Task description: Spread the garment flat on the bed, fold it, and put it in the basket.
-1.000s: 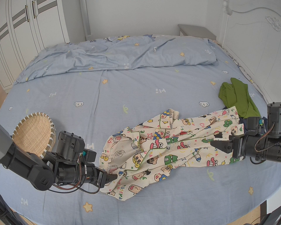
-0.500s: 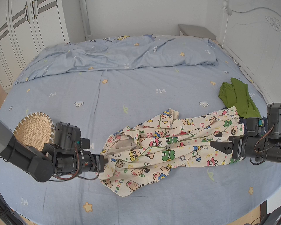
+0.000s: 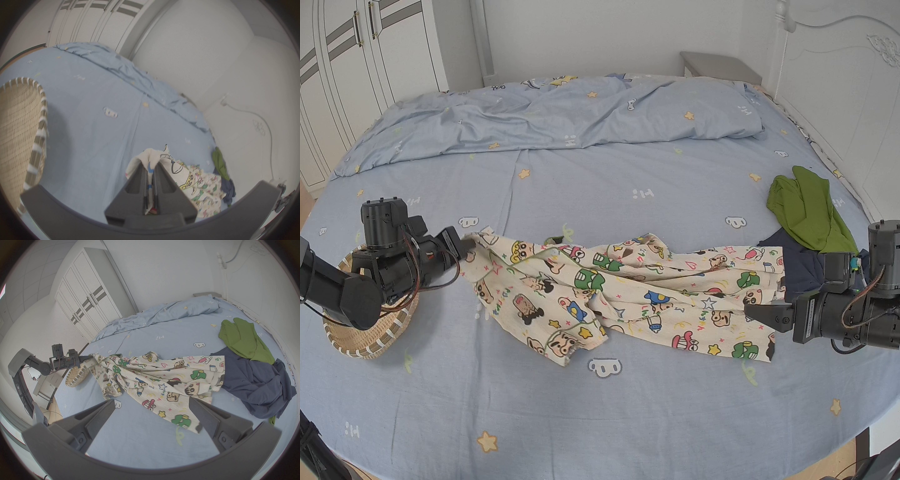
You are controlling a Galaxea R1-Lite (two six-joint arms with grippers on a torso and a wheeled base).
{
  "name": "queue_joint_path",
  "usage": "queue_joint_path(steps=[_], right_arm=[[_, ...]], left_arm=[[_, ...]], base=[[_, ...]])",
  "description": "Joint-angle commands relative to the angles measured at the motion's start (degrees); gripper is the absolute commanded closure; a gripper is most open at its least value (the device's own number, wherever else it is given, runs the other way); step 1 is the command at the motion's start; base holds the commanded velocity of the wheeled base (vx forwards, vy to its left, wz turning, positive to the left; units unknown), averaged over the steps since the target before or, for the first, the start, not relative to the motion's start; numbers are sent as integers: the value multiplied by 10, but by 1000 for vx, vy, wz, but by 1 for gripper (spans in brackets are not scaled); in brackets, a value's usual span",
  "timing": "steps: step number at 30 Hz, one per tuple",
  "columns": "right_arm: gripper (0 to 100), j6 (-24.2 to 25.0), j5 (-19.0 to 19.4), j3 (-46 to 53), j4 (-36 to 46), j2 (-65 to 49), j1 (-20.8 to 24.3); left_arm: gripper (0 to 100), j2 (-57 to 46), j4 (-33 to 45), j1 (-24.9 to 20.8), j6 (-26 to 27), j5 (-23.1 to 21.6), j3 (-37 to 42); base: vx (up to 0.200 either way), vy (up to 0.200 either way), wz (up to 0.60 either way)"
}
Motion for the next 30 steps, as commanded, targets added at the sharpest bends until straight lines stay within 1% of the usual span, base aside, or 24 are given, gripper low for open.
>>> queue_joint_path(steps=[1,14,15,21,24,27,30], right_arm=[[0,1,0,-1,0,1,2],[0,1,0,-1,-1,1,1],[0,0,0,-1,-1,1,1],[0,0,0,0,-1,1,1],[0,0,0,0,0,1,1],[0,0,-1,-1,-1,0,1],[0,0,-1,-1,0,0,1]], left_arm=[[100,40,-45,23,-24,-14,-16],[100,64,-44,23,-23,-11,-23],[0,66,-45,23,-22,-10,-23],[0,38,-25,18,-20,-9,-16],[0,-18,52,18,-8,-9,-13],[0,-71,159,20,6,-8,-20],[0,-120,208,17,1,-8,-16]], base=[[0,0,0],[0,0,0],[0,0,0],[0,0,0],[0,0,0],[0,0,0],[0,0,0]])
